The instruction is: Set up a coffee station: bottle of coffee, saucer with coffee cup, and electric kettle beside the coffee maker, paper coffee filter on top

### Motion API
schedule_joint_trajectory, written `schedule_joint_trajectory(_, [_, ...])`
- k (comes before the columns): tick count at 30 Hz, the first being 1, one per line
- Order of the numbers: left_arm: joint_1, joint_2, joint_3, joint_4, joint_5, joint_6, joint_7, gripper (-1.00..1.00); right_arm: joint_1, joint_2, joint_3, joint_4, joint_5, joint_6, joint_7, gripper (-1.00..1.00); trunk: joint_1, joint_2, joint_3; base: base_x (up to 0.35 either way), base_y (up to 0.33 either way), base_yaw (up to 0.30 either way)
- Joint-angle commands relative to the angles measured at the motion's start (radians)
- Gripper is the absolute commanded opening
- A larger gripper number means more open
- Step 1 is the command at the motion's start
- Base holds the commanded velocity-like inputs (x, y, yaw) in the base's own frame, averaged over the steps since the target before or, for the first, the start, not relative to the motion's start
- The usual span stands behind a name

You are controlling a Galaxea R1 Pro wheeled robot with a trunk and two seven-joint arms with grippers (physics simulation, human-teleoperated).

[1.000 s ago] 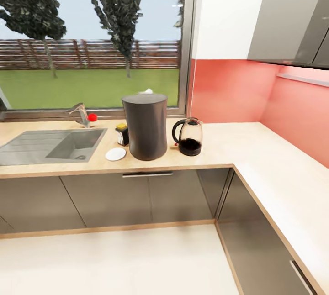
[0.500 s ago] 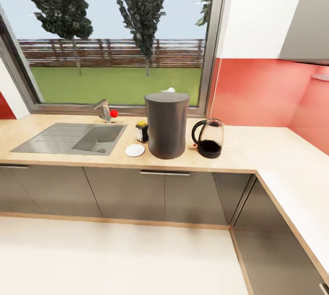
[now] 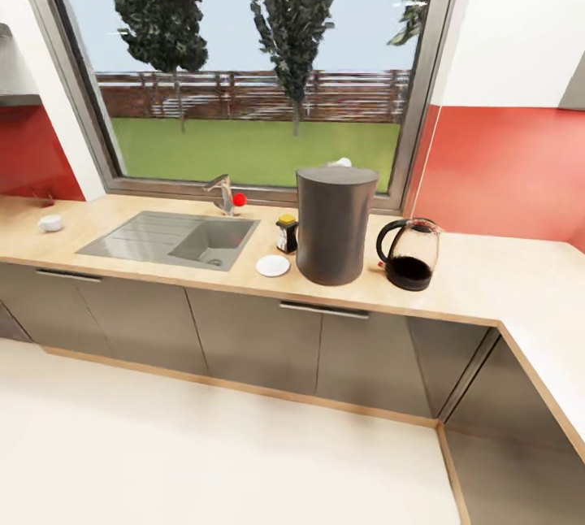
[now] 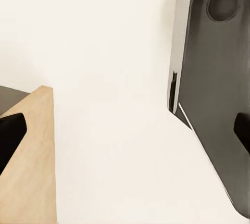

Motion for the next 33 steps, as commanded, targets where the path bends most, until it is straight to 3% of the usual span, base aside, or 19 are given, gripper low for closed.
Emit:
schedule_joint_trajectory(1, [0.000, 0.000, -0.009, -0.003, 0.009, 0.006, 0.004, 1.00, 0.000, -0.001, 0.008, -0.001, -0.011, 0.002, 0.003, 1.00, 0.001, -0.002, -0.001, 0.000, 0.000, 0.221])
schedule_joint_trajectory(22, [0.000, -0.004, -0.016, -0.008, 0.003, 0.005, 0.002, 1.00, 0.001, -0.001, 0.008, -0.001, -0.010, 0.003, 0.003, 1.00, 0.001, -0.002, 0.024, 0.001, 0.006, 0.188])
schedule_joint_trajectory(33, [0.000, -0.005, -0.015, -0.010, 0.009, 0.005, -0.004, 1.00, 0.001, -0.001, 0.008, -0.001, -0.010, 0.004, 0.005, 1.00, 0.001, -0.002, 0.038, 0.103, 0.247, 0.170])
